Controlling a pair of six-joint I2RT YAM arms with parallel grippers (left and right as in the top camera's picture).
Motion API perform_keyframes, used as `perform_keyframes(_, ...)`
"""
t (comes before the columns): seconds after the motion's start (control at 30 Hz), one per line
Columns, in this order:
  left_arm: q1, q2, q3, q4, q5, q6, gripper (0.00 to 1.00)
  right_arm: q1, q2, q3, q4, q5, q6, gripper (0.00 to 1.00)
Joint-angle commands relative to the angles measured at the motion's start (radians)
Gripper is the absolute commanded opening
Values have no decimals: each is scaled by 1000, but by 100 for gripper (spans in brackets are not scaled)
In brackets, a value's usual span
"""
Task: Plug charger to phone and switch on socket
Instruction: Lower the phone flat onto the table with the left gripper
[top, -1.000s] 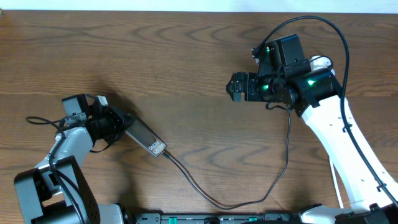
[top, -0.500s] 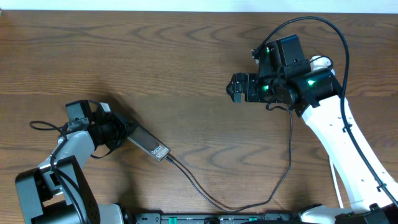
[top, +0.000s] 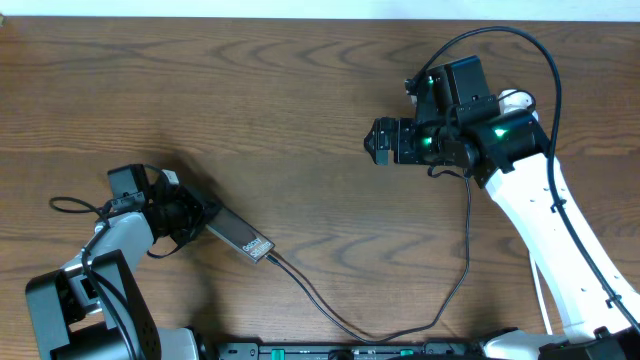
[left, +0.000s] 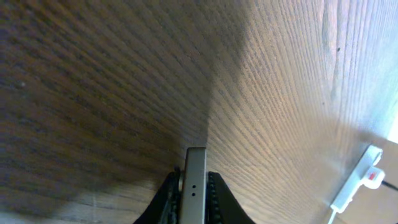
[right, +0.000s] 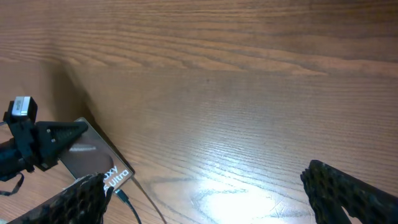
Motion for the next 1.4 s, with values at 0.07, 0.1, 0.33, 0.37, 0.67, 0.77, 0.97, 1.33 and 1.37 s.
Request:
perform_keyframes(0.07,-3,0,-5,-11,-16,6,16,5,-6,5,-2,0,2,99)
perform_keyframes(0.1,-3,0,-5,-12,-16,6,16,5,-6,5,-2,0,3,99)
perform_keyframes(0.33,-3,0,-5,-16,-16,6,17,5,-6,5,-2,0,3,99)
perform_keyframes(0.37,-3,0,-5,-19,-16,6,17,5,-6,5,-2,0,3,99)
perform_keyframes(0.67,-3,0,-5,-28,-16,6,22,5,-6,5,-2,0,2,99)
perform_keyframes(0.77,-3,0,-5,-35,-16,6,23,5,-6,5,-2,0,2,99)
perform_keyframes(0.97,-3,0,-5,-39,-16,6,24,5,-6,5,-2,0,2,99)
perform_keyframes(1.33,-3,0,-5,-57,-16,6,27,5,-6,5,-2,0,2,99)
perform_keyframes(1.37,-3,0,-5,-57,-16,6,27,5,-6,5,-2,0,2,99)
